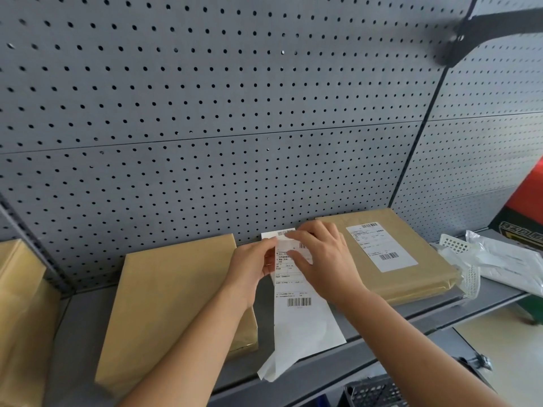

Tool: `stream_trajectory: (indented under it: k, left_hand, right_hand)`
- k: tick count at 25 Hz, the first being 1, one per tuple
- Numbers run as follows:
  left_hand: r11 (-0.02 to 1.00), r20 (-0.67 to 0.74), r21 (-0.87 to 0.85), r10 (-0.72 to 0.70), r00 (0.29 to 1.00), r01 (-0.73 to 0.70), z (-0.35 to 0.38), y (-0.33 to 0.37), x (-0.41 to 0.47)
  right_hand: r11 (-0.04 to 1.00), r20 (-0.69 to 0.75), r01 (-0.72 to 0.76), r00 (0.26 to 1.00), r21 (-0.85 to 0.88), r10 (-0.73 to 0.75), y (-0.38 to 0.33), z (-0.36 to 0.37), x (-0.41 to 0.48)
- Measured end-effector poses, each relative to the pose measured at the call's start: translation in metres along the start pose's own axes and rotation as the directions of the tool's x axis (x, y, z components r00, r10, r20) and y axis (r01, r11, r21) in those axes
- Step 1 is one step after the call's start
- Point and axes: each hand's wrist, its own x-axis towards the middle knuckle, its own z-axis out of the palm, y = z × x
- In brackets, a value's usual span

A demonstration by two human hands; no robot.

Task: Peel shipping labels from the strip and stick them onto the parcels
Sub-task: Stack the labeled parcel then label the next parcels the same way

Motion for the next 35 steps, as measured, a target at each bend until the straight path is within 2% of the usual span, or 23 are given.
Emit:
stream_trajectory:
  k: [12,19,23,30,35]
  left_hand:
    - [0.982,0.043,-0.078,-0.167,0.985,0.17,-0.009,0.003,0.005]
    - [0.948,0.102,-0.151,-0.267,0.958,0.28,-0.012,0.003,0.011]
    - [0.954,0.096,-0.133,-0.259,0.961,0.27,-0.013,0.004,0.012]
    - [0.979,-0.016,-0.064,-0.193,0.981,0.192,-0.007,0.004,0.015]
    - [0.983,-0.064,0.05,-0.171,0.983,0.175,-0.01,0.002,0.02]
  right_hand:
    - [0.995,0.034,-0.004,0.999,0.1,0.001,-0.008,0.01,0.005]
    - [0.996,0.052,0.037,0.998,0.086,-0.041,-0.007,0.009,0.005]
    - [0.995,0.007,0.065,0.998,0.076,-0.066,-0.006,0.011,0.006]
    - [0.995,0.003,0.065,0.998,0.069,-0.065,-0.015,0.015,0.009]
    - [0.982,0.007,0.152,0.988,0.111,-0.153,-0.012,0.011,0.005]
